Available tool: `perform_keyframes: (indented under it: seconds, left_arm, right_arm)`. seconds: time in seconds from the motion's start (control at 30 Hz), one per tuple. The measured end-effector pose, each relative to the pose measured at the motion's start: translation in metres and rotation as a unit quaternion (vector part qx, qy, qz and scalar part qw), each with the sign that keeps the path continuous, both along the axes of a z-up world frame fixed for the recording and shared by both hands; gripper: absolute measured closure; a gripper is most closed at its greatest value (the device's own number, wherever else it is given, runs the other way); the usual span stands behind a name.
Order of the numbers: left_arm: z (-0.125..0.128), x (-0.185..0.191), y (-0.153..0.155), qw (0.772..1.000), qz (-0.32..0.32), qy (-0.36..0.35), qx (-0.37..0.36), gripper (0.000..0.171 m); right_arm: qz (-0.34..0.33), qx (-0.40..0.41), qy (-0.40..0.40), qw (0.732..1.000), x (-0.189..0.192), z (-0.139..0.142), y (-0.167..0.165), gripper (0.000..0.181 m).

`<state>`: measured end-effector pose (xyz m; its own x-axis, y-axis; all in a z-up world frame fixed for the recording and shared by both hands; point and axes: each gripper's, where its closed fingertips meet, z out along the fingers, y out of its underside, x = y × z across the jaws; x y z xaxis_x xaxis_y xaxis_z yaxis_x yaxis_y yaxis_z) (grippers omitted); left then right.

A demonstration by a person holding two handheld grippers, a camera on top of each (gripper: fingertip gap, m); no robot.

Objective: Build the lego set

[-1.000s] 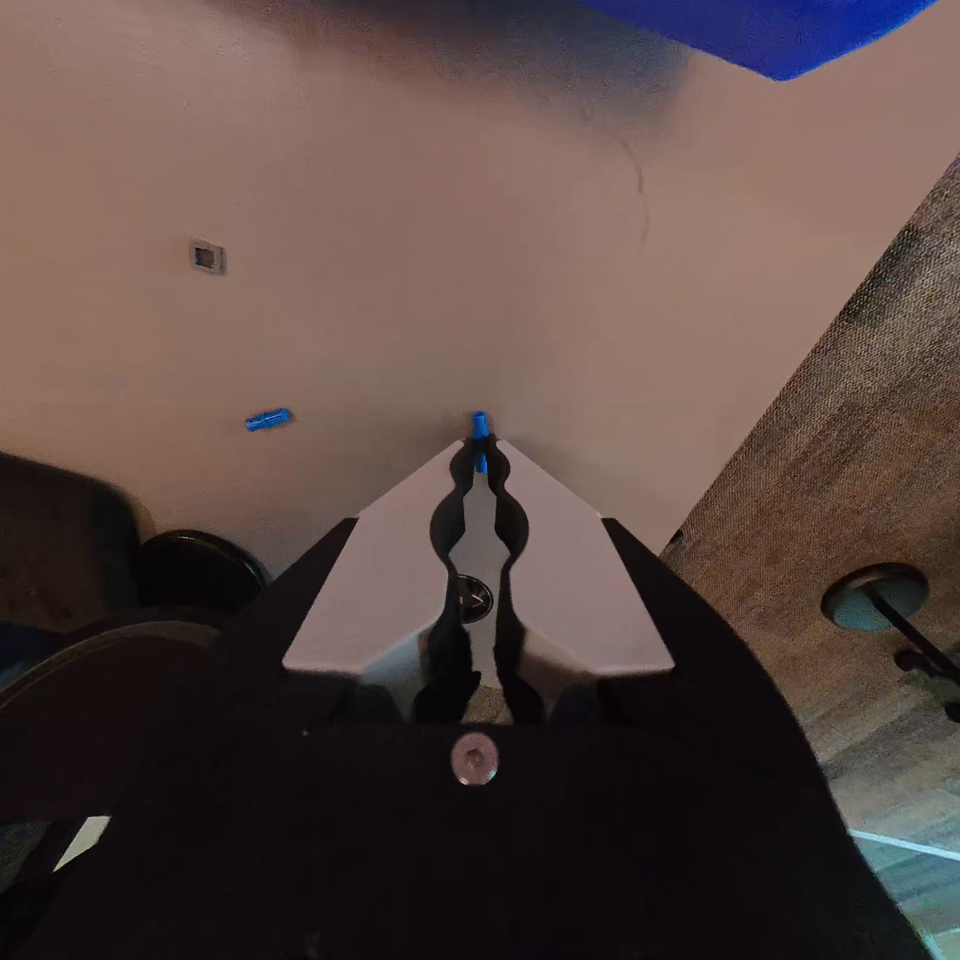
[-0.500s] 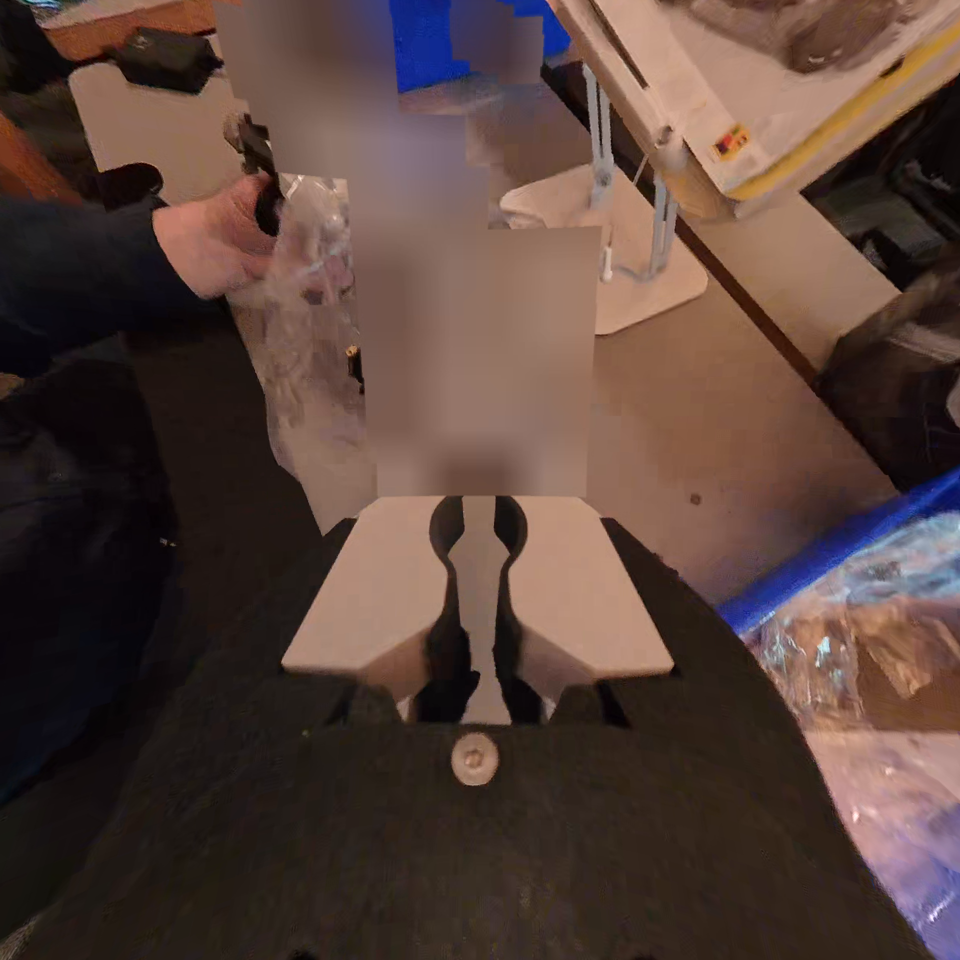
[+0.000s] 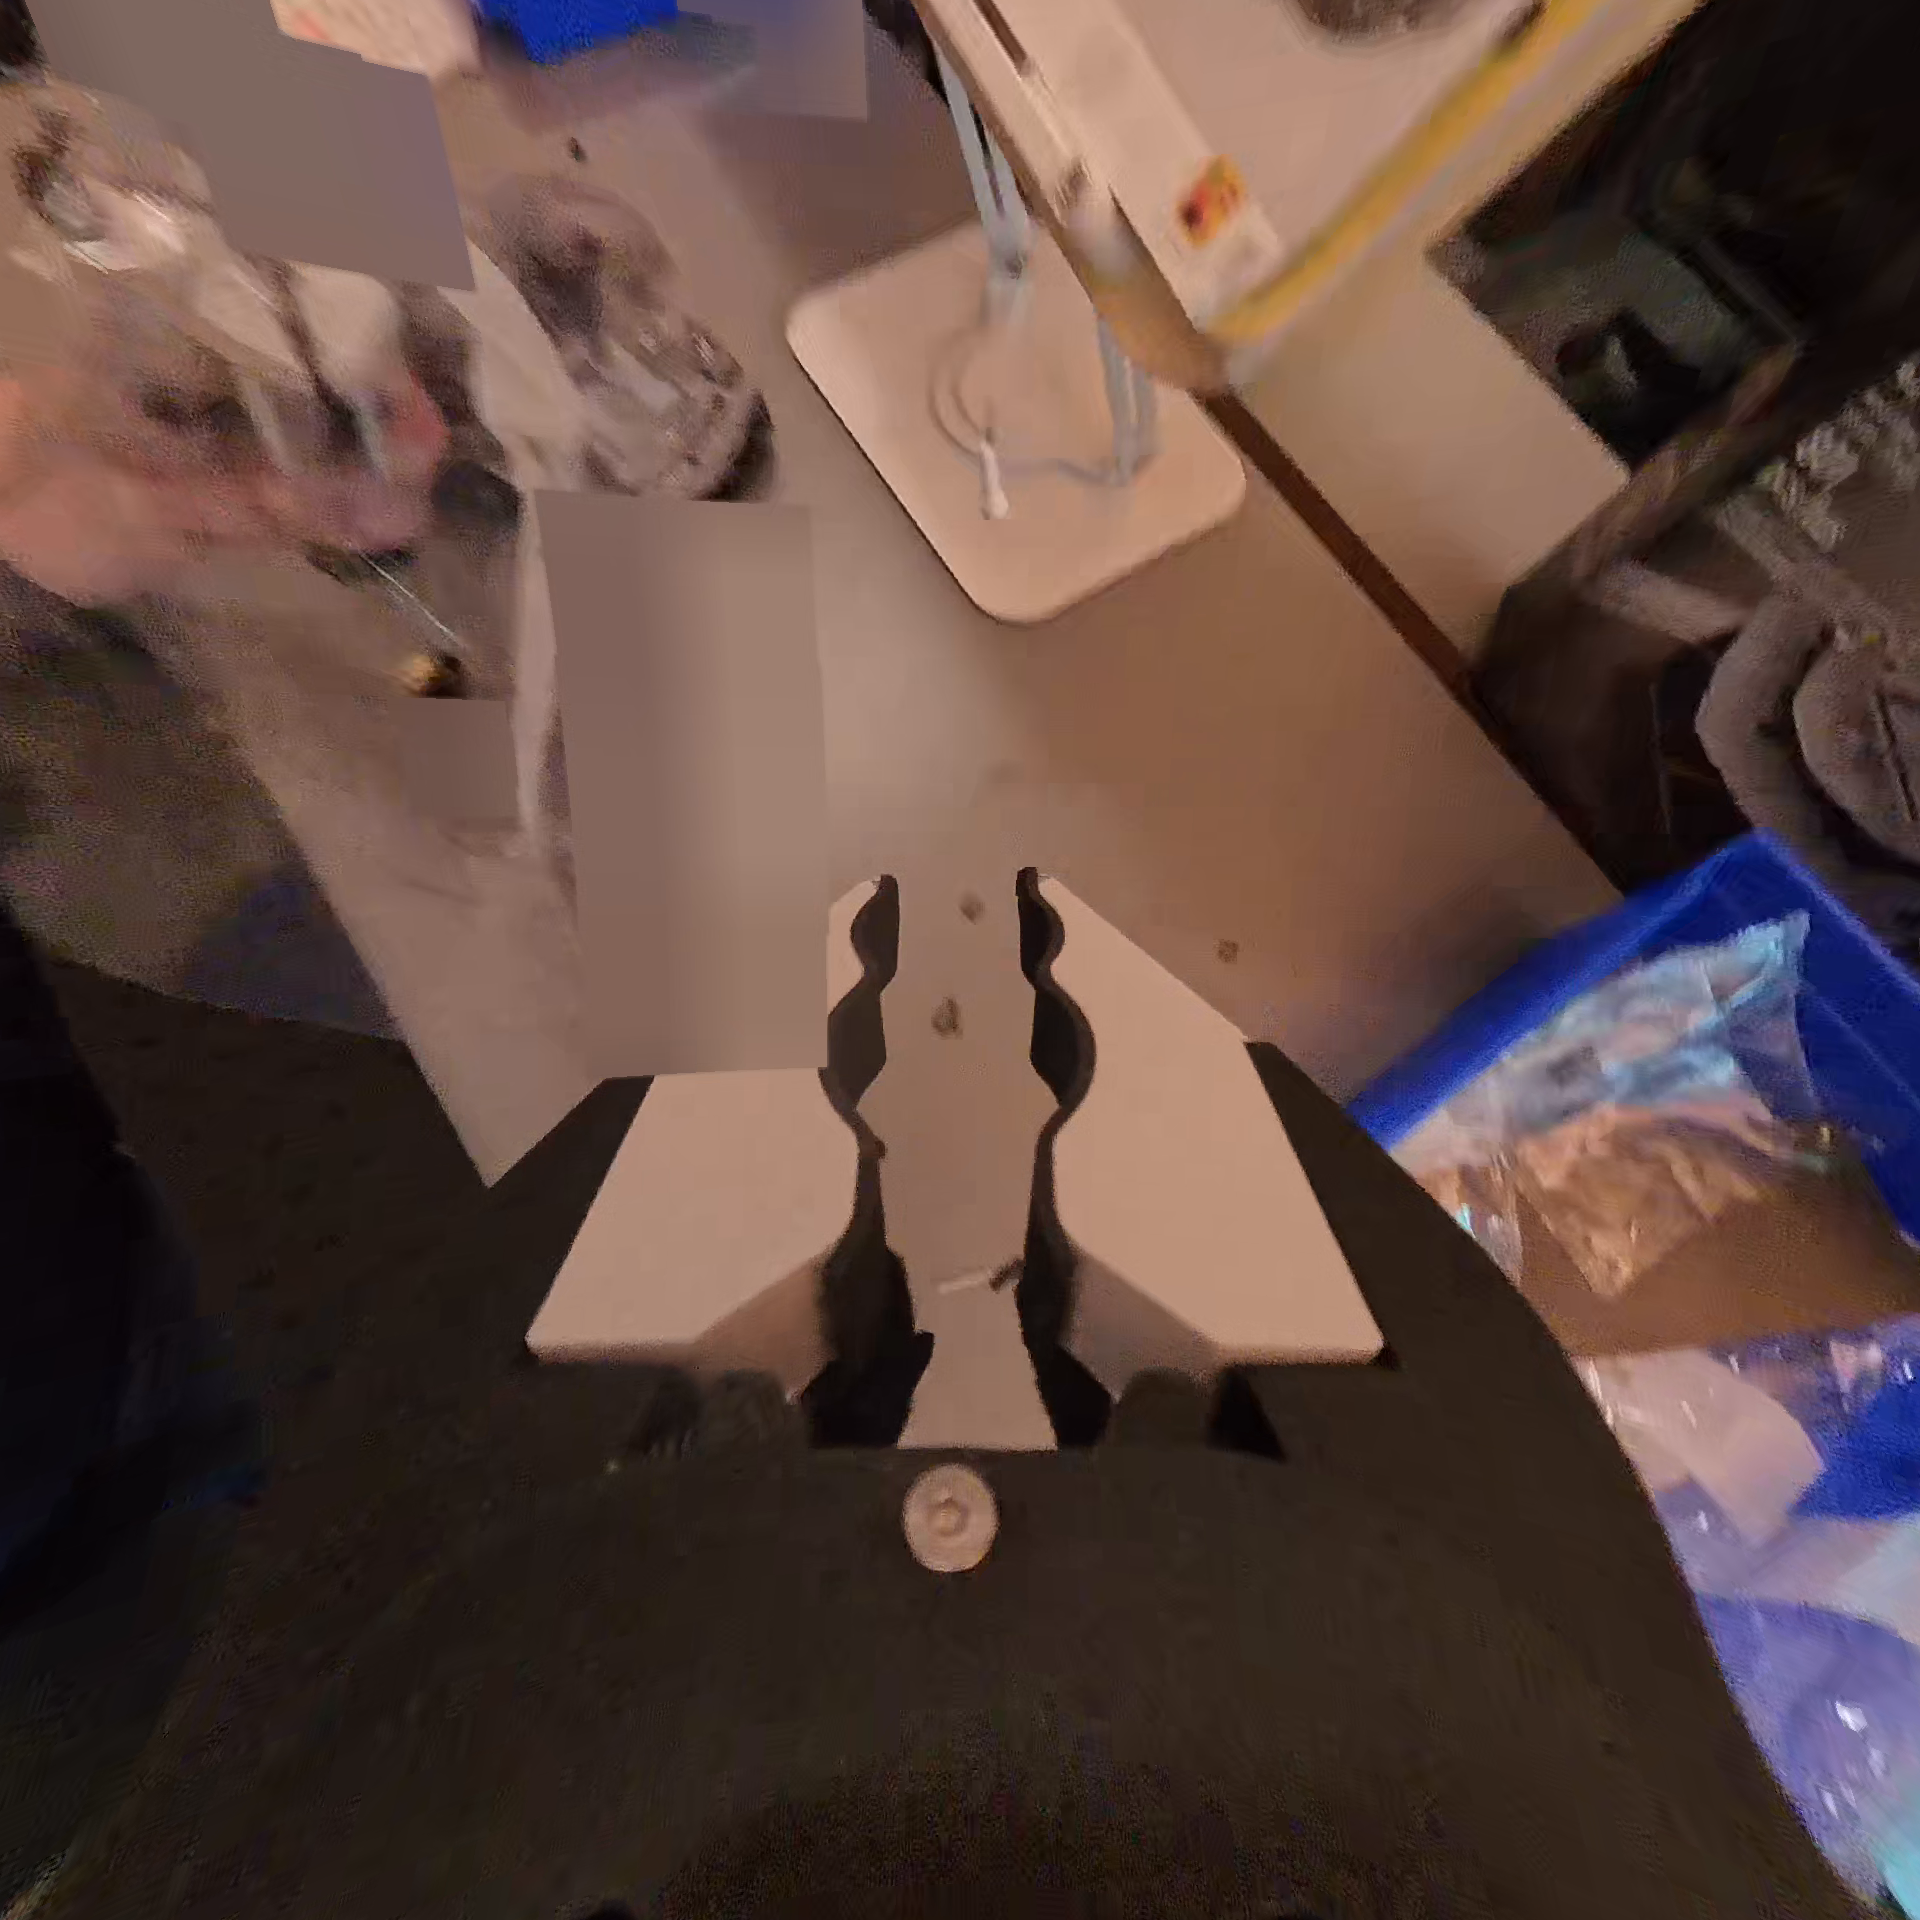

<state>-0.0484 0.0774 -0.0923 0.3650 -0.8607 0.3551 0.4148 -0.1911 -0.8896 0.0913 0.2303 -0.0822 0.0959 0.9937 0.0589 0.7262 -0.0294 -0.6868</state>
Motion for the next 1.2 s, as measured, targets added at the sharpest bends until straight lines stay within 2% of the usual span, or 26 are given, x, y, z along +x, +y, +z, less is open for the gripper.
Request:
perform_keyframes:
  seconds: [0.07, 0.2, 0.3, 0.43, 0.53, 0.73, 0.83, 1.2]
  left_arm:
    - [0.003, -0.006, 0.0, 1.0, 0.009, -0.006, 0.004, 0.171]
    - [0.006, -0.011, -0.001, 1.0, 0.015, -0.01, 0.009, 0.171]
    - [0.005, -0.011, 0.0, 1.0, 0.016, -0.007, 0.007, 0.171]
    - [0.005, -0.013, 0.001, 1.0, 0.018, -0.005, 0.008, 0.171]
    - [0.006, -0.014, 0.0, 1.0, 0.017, -0.006, 0.011, 0.171]
    - [0.007, -0.012, -0.001, 1.0, 0.012, -0.004, 0.012, 0.171]
    - [0.008, -0.012, -0.002, 1.0, 0.012, -0.005, 0.014, 0.171]
    - [0.01, -0.013, -0.003, 1.0, 0.013, -0.008, 0.017, 0.171]
  right_arm:
    - [-0.036, 0.004, -0.098, 0.995, 0.016, -0.044, 0.03, 0.157]
    - [-0.055, -0.003, -0.25, 0.967, 0.023, -0.118, 0.053, 0.156]
    - [-0.056, 0.033, -0.353, 0.933, 0.028, -0.151, 0.072, 0.16]
    - [-0.058, 0.006, -0.442, 0.895, 0.041, -0.18, 0.085, 0.157]
    - [-0.057, 0.018, -0.468, 0.882, 0.043, -0.185, 0.094, 0.163]
    - [-0.051, 0.042, -0.52, 0.852, 0.051, -0.188, 0.1, 0.164]
    - [-0.043, 0.025, -0.512, 0.858, 0.047, -0.192, 0.097, 0.161]
    - [-0.036, 0.033, -0.518, 0.854, 0.045, -0.193, 0.099, 0.174]
